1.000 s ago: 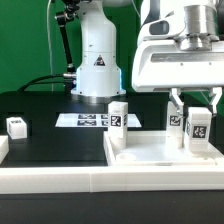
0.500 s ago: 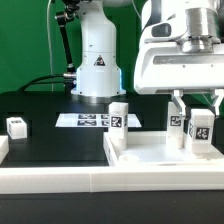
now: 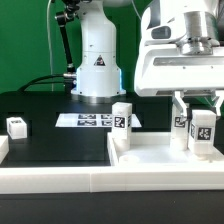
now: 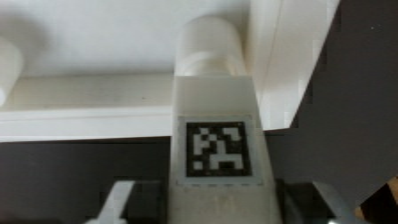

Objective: Assemble square table

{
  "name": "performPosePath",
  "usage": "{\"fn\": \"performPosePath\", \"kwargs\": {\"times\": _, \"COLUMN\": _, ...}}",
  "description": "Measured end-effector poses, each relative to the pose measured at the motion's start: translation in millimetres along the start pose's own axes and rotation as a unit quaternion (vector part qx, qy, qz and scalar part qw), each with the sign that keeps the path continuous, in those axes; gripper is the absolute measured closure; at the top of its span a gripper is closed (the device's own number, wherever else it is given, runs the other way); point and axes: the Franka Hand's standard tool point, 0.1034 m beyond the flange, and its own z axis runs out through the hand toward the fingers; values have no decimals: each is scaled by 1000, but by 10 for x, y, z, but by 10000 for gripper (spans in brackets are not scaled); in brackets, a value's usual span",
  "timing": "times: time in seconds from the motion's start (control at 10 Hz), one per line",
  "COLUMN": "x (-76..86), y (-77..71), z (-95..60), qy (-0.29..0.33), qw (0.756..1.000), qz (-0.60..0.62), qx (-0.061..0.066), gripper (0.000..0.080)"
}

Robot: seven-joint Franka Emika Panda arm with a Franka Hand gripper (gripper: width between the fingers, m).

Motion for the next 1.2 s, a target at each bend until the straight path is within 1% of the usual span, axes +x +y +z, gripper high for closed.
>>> {"fn": "performPosePath", "kwargs": {"times": 0.1, "x": 0, "y": 0, "z": 0, "qy": 0, "qw": 1000, "qz": -1, "qx": 0, "gripper": 509}}
{"fn": "performPosePath", "kwargs": {"times": 0.2, "x": 0, "y": 1, "z": 0, "qy": 0, "qw": 1000, "qz": -3, "qx": 0, "gripper": 430}}
{"fn": "performPosePath", "kwargs": {"times": 0.3, "x": 0, "y": 1, "z": 0, "qy": 0, "qw": 1000, "qz": -4, "qx": 0, "gripper": 249}}
{"fn": "performPosePath", "kwargs": {"times": 0.4, "x": 0, "y": 1, "z": 0, "qy": 0, "qw": 1000, "qz": -5, "qx": 0, "gripper": 249}}
{"fn": "performPosePath", "kwargs": {"times": 0.5, "x": 0, "y": 1, "z": 0, "qy": 0, "qw": 1000, "qz": -5, "qx": 0, "gripper": 168}}
{"fn": "performPosePath", "kwargs": {"times": 0.6, "x": -1, "y": 1, "z": 0, "qy": 0, "qw": 1000, "qz": -6, "qx": 0, "gripper": 155}}
{"fn": "performPosePath", "kwargs": {"times": 0.9, "x": 7, "y": 5, "z": -2, "qy": 0, "qw": 1000, "qz": -7, "qx": 0, "gripper": 151}}
{"fn": "performPosePath", "kwargs": {"times": 1.1, "x": 139, "y": 41, "z": -78, "qy": 3, "qw": 1000, "qz": -10, "qx": 1, "gripper": 150}}
{"fn": "performPosePath", "kwargs": {"times": 1.2, "x": 169, "y": 42, "z": -100, "qy": 5, "qw": 1000, "qz": -8, "qx": 2, "gripper": 150}}
